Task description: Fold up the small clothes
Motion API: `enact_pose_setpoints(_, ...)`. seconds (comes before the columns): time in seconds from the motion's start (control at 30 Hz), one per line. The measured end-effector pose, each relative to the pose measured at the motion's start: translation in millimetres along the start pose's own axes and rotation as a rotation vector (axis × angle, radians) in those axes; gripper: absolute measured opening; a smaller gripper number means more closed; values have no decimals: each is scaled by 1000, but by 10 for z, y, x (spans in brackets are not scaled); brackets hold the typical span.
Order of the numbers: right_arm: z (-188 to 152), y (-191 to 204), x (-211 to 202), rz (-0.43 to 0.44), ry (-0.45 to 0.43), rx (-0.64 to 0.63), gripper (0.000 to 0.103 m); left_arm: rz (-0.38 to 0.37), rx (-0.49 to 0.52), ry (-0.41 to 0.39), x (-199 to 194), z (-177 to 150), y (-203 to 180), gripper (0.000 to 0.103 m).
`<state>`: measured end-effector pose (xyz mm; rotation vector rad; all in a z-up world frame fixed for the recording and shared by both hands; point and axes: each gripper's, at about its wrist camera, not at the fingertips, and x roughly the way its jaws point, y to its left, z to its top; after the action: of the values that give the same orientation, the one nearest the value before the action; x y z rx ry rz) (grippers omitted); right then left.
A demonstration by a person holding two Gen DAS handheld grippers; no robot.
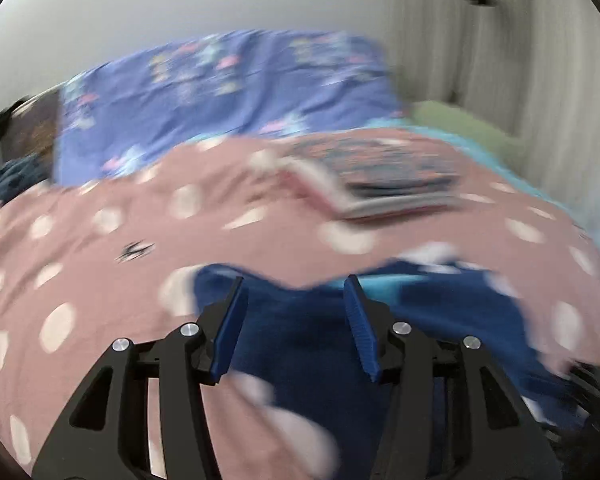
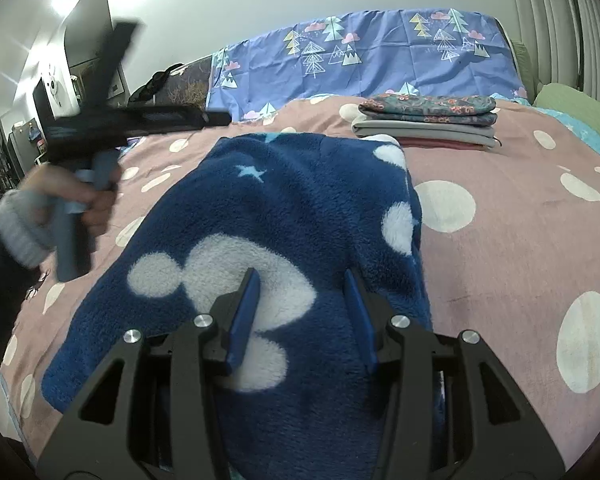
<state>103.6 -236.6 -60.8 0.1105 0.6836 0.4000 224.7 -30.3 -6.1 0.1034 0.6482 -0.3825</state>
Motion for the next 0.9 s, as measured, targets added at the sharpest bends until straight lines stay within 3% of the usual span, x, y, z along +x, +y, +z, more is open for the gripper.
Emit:
enact_pose_setpoints(0.07, 0, -2, -5, 1, -2, 0, 45, -29, 96, 20, -5, -119, -234, 53)
enact_pose_setpoints(0.1, -1, -4, -4, 3, -1, 2, 45, 10, 160, 110, 211, -304, -360, 54)
enact_pose_setpoints(0.13, -3, 1, 0, 3, 2, -1, 45, 32, 171, 128, 336, -432, -390, 54)
enact_pose_setpoints(0.23, 64, -13, -102, 16, 6, 6, 44, -25, 23, 95, 364, -521, -249, 53)
enact_pose_setpoints(0.33, 357, -143, -294, 18, -47, 59, 42, -8, 50, 106, 326, -508, -314, 52)
enact_pose_setpoints(0.47, 816, -176, -260, 34, -80, 22, 29, -16, 42, 109, 318, -491, -305, 52)
enact_pose_setpoints(0.57, 969, -130, 95, 45, -4, -29, 28, -18, 32, 94, 325, -510, -287, 52)
enact_pose_setpoints(0.63, 840, -182, 624, -44, 169, -63, 30, -22, 24, 82, 343, -515, -260, 52)
enact_pose_setpoints(0.67, 681, -288, 896, -46, 213, -42, 30, -20, 24, 78, 340, -522, -261, 52)
enact_pose_setpoints(0.73, 702, -418, 853, 4, 199, 44, 30, 1, 34, 76, 366, -520, -301, 52)
enact_pose_setpoints(0.9, 713, -264, 810, -54, 194, -43, 31, 3, 42, 77, 373, -505, -307, 53)
